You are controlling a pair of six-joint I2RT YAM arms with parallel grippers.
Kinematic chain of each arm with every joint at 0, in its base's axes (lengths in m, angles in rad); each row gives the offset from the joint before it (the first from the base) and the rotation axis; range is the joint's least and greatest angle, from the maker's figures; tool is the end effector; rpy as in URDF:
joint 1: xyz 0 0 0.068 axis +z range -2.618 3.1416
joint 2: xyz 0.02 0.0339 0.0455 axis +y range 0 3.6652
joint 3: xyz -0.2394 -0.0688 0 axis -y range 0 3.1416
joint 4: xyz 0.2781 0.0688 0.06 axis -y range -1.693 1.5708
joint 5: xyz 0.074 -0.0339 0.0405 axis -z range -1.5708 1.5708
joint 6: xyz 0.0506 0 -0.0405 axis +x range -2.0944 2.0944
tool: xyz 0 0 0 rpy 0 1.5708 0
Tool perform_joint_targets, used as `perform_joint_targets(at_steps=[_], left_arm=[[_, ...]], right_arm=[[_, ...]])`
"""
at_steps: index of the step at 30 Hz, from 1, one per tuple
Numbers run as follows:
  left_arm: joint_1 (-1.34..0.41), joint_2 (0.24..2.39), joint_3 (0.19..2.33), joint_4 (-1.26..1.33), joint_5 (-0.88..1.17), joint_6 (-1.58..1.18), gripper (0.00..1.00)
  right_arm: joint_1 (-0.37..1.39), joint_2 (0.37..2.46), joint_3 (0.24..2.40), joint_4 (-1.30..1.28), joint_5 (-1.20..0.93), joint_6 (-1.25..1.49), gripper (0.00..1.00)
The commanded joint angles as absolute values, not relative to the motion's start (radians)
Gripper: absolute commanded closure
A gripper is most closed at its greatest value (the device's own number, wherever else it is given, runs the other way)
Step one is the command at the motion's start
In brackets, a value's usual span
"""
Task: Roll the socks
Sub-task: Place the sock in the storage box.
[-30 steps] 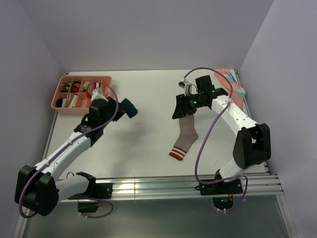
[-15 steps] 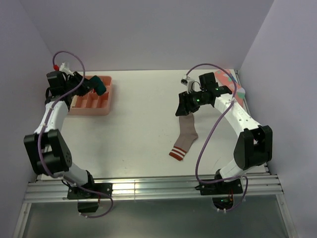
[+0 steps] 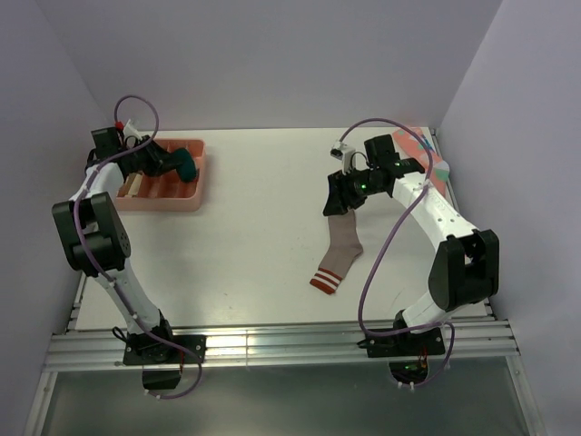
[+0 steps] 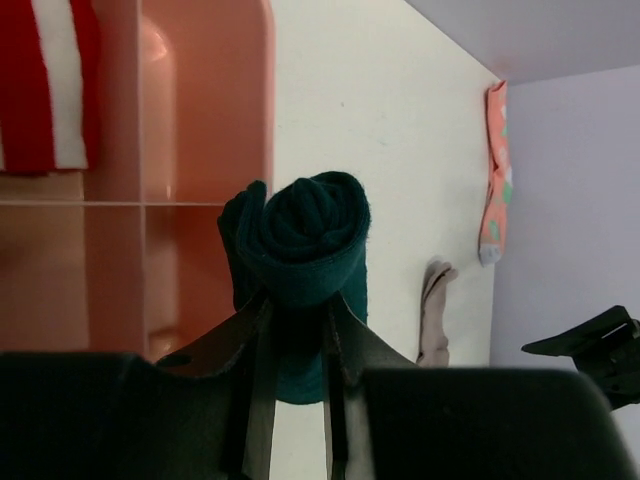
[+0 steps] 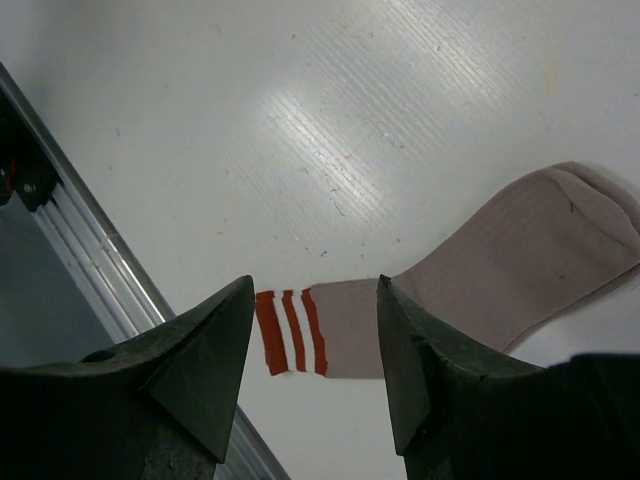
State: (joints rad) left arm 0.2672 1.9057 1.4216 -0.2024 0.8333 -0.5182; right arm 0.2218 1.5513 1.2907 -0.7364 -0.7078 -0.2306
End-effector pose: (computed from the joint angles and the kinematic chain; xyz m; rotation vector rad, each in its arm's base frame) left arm 0.4500 0.0844 0.1948 -0.4064 2.1575 -1.0708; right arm 0.3445 0.1114 0.2447 -0.8026 2.3072 0.8940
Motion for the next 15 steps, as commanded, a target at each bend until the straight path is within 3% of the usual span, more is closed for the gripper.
perform_joint_targets(at_steps=[1, 15], left_arm=[[0.272, 1.959, 1.549, -0.302, 0.876, -0.416, 1.0], [0.27, 2.118, 1.704, -0.546, 0.845, -0.285, 1.0]], right_arm=[[0.216, 1.528, 1.27, -0.746, -0.726, -0.27, 0.41], [0.216, 1.56, 1.276, -0.742, -0.733, -0.275, 0.42]])
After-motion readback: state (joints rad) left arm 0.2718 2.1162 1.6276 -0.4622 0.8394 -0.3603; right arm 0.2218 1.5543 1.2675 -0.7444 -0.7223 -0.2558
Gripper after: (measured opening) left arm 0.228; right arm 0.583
